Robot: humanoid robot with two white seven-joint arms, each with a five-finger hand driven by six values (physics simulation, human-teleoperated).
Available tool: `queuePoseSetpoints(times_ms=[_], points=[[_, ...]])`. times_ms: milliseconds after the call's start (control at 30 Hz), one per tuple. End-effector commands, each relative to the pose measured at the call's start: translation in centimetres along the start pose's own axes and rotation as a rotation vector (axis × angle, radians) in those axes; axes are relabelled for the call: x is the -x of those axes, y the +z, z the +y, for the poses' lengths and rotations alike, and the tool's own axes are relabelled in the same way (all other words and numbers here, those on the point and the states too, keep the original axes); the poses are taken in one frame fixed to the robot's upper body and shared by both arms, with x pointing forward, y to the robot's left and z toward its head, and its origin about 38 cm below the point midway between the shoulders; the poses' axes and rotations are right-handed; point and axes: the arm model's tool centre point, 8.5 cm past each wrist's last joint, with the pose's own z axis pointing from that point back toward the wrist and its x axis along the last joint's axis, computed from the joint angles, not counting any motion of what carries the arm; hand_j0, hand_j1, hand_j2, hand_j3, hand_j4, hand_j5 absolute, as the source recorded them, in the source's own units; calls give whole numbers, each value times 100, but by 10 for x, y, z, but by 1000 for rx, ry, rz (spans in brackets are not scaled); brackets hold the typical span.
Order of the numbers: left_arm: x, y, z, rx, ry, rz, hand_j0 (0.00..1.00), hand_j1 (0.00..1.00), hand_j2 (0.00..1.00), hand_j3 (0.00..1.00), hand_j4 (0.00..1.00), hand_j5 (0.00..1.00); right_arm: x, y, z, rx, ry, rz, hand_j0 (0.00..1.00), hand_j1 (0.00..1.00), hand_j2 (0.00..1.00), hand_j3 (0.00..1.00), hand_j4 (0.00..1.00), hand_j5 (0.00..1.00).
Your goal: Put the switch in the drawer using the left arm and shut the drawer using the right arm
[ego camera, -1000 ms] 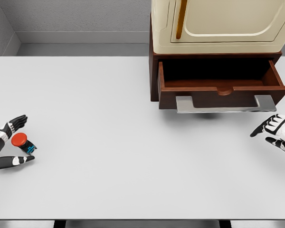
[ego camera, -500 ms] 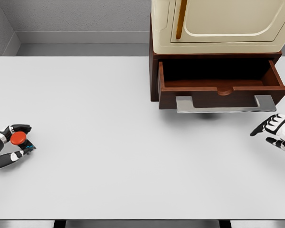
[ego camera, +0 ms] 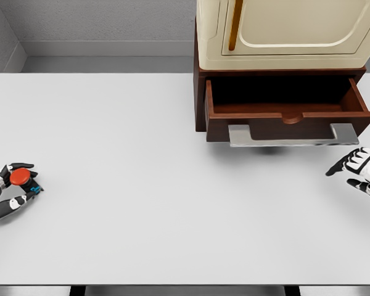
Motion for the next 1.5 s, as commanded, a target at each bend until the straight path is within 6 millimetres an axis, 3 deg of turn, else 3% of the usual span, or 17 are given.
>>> queuePoseSetpoints(times_ms=[0, 200, 400, 667, 867, 1000, 1167, 1467], points=[[-2, -2, 0, 2, -7, -6, 49, 49, 49, 49, 49, 49, 1, 1, -1, 1, -3, 3, 62, 62, 62, 62, 62, 62], [-21, -13, 0, 20, -23, -66, 48, 48, 48, 48, 48, 48, 1, 1, -1, 1, -3, 3, 61, 61, 61, 61, 61, 61], [-42, -25, -4, 44, -42, -135, 46, 46, 46, 46, 46, 46, 3, 2, 0, 0, -3, 9, 38, 38, 38, 38, 38, 38], [-67, -42, -7, 72, -73, -215, 44, 44, 44, 44, 44, 44, 5, 3, 0, -2, -4, 17, 37, 37, 37, 37, 37, 37], [-115, -61, -19, 137, -171, -352, 44, 44, 44, 44, 44, 44, 6, 4, 1, -4, -4, 21, 39, 39, 39, 39, 39, 39], [-141, -83, -30, 176, -200, -420, 44, 44, 44, 44, 44, 44, 6, 4, 1, -4, -4, 21, 40, 40, 40, 40, 40, 40], [-155, -114, -41, 229, -186, -418, 44, 44, 44, 44, 44, 44, 6, 4, 1, -5, -4, 21, 40, 40, 40, 40, 40, 40], [-185, -153, -63, 250, -179, -504, 44, 44, 44, 44, 44, 44, 6, 4, 1, -4, -4, 21, 40, 40, 40, 40, 40, 40]])
